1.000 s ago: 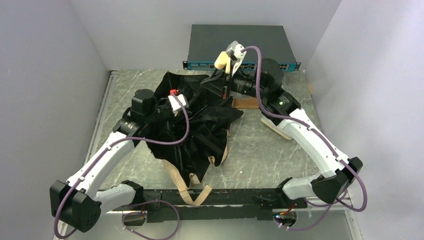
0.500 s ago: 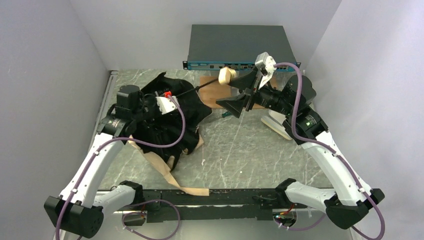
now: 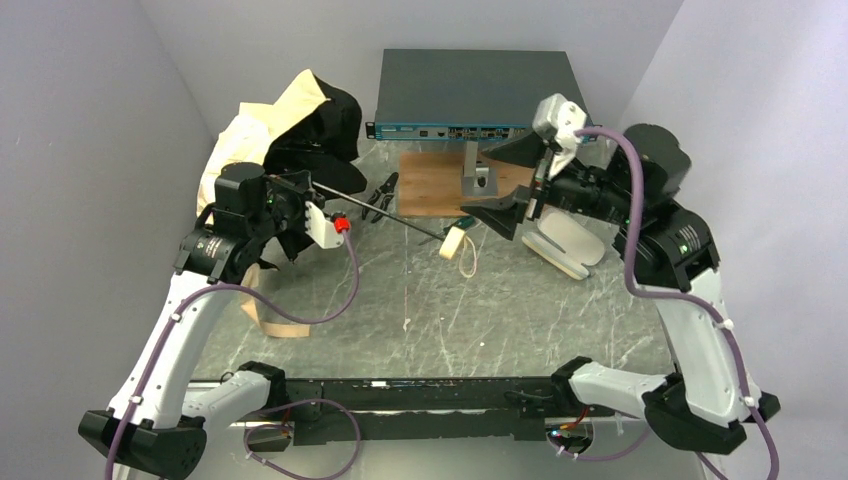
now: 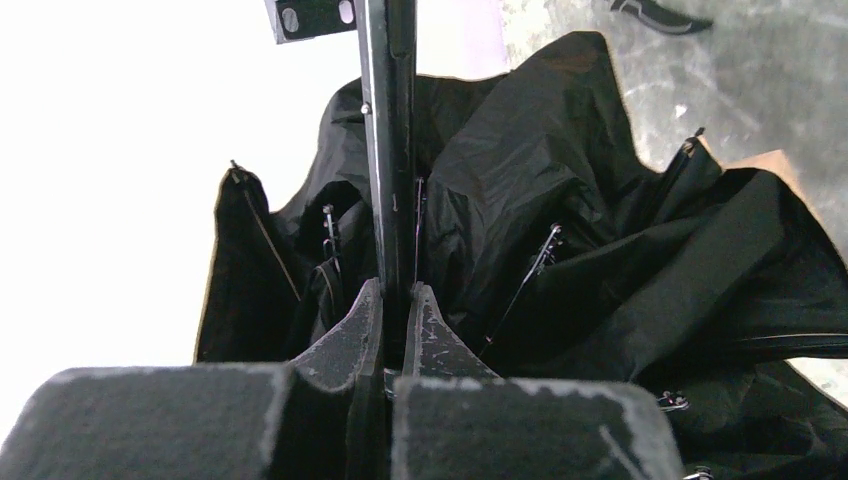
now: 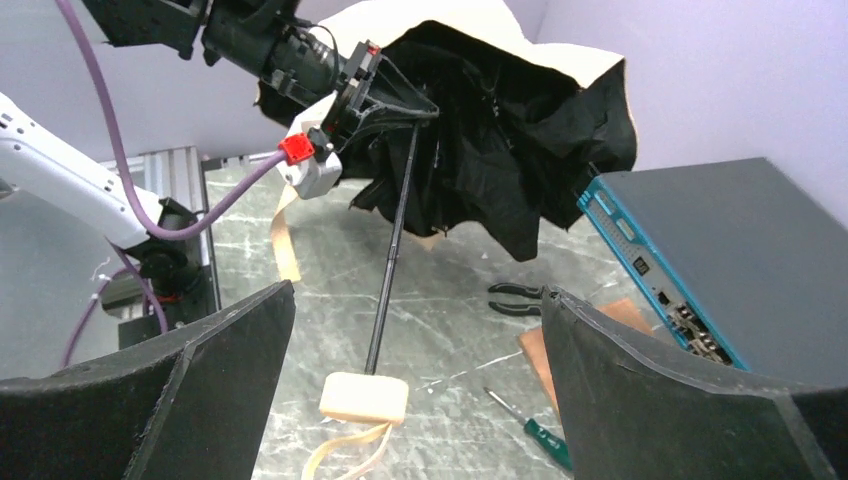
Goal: Open the umbrella
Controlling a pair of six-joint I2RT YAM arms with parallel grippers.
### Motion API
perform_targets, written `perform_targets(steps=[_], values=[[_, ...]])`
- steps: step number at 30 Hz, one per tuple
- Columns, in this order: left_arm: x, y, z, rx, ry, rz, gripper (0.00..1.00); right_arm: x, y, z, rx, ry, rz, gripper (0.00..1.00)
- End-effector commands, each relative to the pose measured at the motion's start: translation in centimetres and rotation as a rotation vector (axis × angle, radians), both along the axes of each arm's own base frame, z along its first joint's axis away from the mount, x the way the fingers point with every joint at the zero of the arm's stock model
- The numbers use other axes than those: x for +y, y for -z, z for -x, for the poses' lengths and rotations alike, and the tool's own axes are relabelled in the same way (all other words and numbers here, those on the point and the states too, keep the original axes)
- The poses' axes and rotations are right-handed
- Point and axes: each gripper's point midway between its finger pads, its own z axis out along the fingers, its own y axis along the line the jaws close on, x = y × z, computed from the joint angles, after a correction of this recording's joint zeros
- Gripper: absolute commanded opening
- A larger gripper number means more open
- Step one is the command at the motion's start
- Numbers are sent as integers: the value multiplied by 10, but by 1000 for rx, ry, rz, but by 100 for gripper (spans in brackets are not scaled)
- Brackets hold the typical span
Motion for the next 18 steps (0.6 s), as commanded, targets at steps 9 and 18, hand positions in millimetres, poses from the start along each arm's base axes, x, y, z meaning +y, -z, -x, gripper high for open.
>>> perform_targets(steps=[9, 18], values=[[15, -42, -5, -255, 17, -256, 0, 104, 132, -24, 275, -147, 379, 92], [19, -46, -9, -289, -11, -279, 0, 116, 207, -42, 354, -124, 547, 74]])
